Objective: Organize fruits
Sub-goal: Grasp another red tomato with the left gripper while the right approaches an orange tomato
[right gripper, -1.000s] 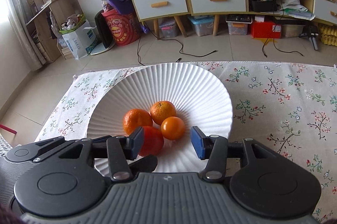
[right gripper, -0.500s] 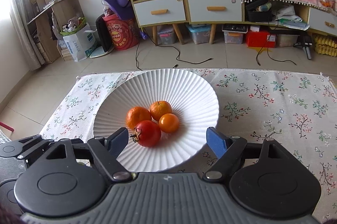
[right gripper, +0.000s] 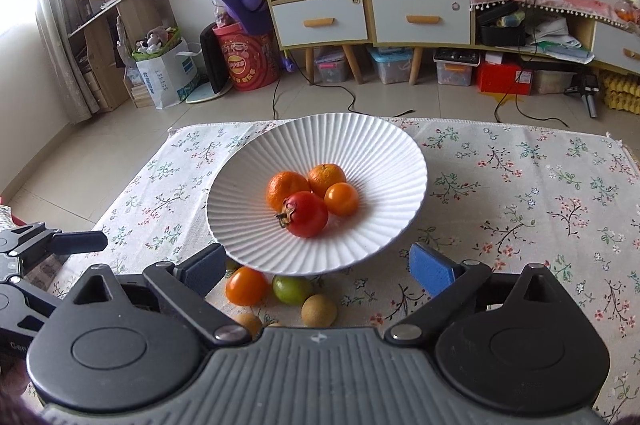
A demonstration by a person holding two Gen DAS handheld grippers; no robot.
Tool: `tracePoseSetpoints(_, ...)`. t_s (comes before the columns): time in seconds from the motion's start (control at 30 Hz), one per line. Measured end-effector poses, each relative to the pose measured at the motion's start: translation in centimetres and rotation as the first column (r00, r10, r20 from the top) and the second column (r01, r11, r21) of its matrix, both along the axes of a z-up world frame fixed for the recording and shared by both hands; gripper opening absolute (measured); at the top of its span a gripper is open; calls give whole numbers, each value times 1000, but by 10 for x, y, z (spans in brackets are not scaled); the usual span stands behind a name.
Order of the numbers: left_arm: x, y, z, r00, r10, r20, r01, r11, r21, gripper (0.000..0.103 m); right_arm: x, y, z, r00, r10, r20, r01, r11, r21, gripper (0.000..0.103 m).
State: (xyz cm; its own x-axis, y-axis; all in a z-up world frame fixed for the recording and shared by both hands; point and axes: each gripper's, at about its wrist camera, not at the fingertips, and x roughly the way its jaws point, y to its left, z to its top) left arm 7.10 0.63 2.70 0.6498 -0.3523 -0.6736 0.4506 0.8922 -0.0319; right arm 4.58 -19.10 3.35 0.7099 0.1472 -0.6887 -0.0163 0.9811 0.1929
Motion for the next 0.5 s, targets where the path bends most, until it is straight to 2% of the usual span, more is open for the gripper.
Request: tracePoseSetpoints(0.5, -9, 28, -9, 1000, 9, -5, -8, 999, 45, 99, -28, 19, -8, 996, 82, -16, -83, 996, -22, 100)
